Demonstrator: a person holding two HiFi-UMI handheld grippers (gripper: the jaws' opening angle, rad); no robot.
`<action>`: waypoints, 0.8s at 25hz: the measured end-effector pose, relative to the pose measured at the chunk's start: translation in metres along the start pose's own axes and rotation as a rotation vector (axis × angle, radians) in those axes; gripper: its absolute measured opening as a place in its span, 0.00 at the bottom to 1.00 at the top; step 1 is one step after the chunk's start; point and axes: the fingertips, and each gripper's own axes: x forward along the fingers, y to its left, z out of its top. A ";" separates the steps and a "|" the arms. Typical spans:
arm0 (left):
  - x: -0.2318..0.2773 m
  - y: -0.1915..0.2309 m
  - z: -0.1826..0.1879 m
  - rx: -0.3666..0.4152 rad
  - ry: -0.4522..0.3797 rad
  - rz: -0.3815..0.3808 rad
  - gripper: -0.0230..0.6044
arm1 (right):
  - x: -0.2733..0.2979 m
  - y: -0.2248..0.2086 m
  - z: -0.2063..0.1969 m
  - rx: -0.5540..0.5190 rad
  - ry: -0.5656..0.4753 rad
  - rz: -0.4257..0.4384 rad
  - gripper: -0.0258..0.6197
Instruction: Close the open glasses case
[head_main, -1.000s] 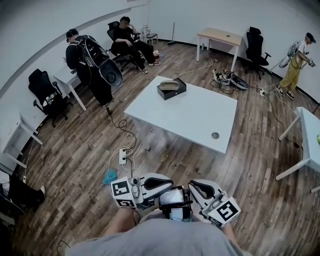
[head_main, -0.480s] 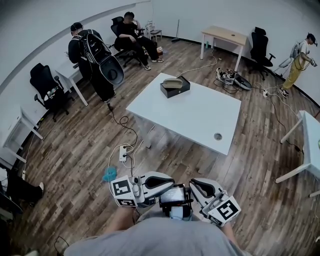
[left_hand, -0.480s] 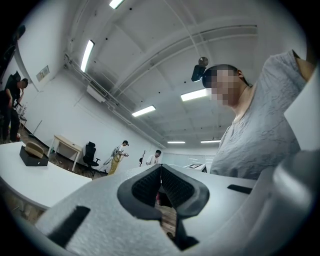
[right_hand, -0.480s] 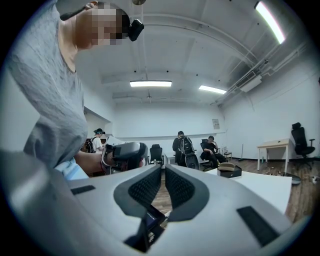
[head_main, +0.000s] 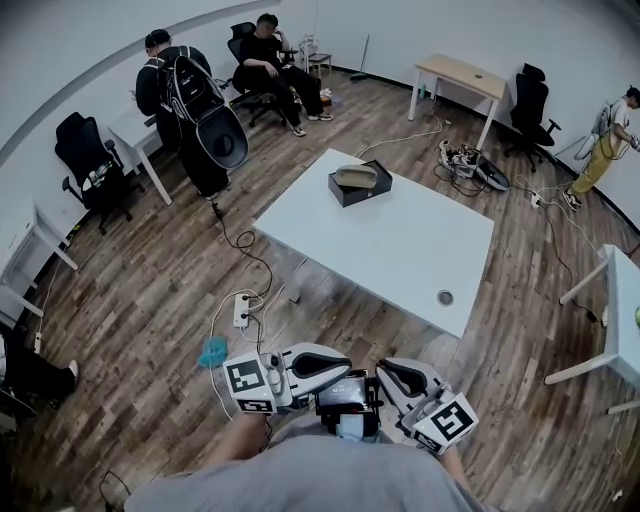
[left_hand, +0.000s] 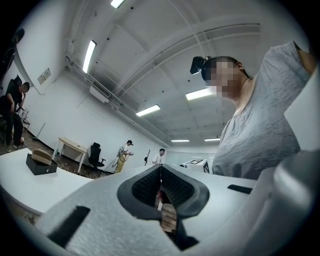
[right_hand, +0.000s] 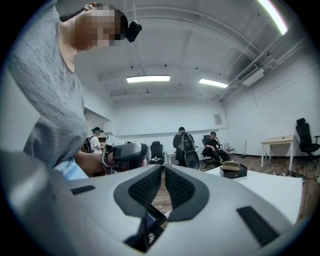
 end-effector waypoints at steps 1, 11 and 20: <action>-0.002 0.011 0.003 0.001 0.002 0.003 0.07 | 0.011 -0.006 0.003 -0.002 -0.001 0.005 0.10; -0.023 0.116 0.029 0.038 0.045 -0.001 0.07 | 0.112 -0.066 0.023 -0.013 -0.003 0.000 0.10; -0.038 0.182 0.050 0.045 0.033 -0.029 0.07 | 0.174 -0.091 0.035 -0.029 0.003 -0.017 0.10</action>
